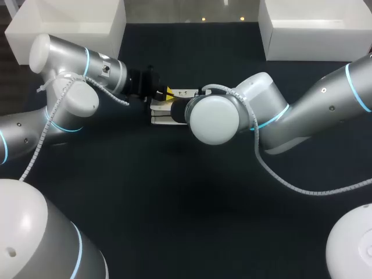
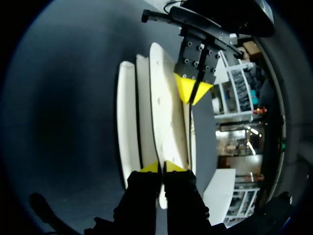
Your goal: Pick up the bag, open it, inspect its contents, close it, and place it on the opposite side
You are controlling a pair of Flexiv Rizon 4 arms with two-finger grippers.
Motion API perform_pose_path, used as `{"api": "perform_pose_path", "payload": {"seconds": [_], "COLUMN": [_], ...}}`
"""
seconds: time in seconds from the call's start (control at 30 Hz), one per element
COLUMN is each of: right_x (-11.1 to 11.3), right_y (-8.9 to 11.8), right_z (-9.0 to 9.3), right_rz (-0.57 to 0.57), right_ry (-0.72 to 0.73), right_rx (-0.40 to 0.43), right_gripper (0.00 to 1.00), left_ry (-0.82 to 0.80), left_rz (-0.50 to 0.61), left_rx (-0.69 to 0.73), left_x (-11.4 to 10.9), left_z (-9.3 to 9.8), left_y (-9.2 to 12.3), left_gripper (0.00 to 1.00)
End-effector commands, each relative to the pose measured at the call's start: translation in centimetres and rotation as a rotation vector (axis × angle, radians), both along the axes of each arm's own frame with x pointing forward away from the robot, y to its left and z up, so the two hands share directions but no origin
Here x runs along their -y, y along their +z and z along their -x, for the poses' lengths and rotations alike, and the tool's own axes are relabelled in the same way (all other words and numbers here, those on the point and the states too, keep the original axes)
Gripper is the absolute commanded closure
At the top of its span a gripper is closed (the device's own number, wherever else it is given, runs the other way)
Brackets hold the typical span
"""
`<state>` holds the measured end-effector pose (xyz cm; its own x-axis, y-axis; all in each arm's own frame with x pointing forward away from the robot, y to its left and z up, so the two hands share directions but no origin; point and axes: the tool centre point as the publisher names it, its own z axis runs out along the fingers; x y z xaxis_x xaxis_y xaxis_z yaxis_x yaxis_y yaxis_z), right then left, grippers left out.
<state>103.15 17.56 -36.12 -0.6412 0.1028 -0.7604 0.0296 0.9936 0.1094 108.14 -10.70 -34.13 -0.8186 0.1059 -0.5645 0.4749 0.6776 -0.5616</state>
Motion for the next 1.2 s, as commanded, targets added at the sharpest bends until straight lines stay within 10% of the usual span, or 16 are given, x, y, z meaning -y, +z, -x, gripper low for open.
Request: {"api": "perform_pose_path", "payload": {"seconds": [0.03,1.1,1.2], "right_x": [-0.1,-0.1,-0.1], "right_y": [-0.1,-0.1,-0.1], "right_z": [-0.1,-0.1,-0.1], "right_rz": [-0.001,-0.001,-0.001], "right_ry": [0.000,0.000,0.000], "right_rx": [0.003,0.003,0.003], "right_gripper": [1.00,1.00,1.00], "left_ry": [0.002,-0.011,-0.018], "left_rz": [0.007,-0.019,-0.037], "left_rx": [-0.011,0.013,0.042], "left_x": [0.1,0.0,0.2], "left_z": [0.0,0.1,0.3], "left_y": [-0.5,-0.9,-0.7], "left_gripper": [1.00,1.00,0.74]}}
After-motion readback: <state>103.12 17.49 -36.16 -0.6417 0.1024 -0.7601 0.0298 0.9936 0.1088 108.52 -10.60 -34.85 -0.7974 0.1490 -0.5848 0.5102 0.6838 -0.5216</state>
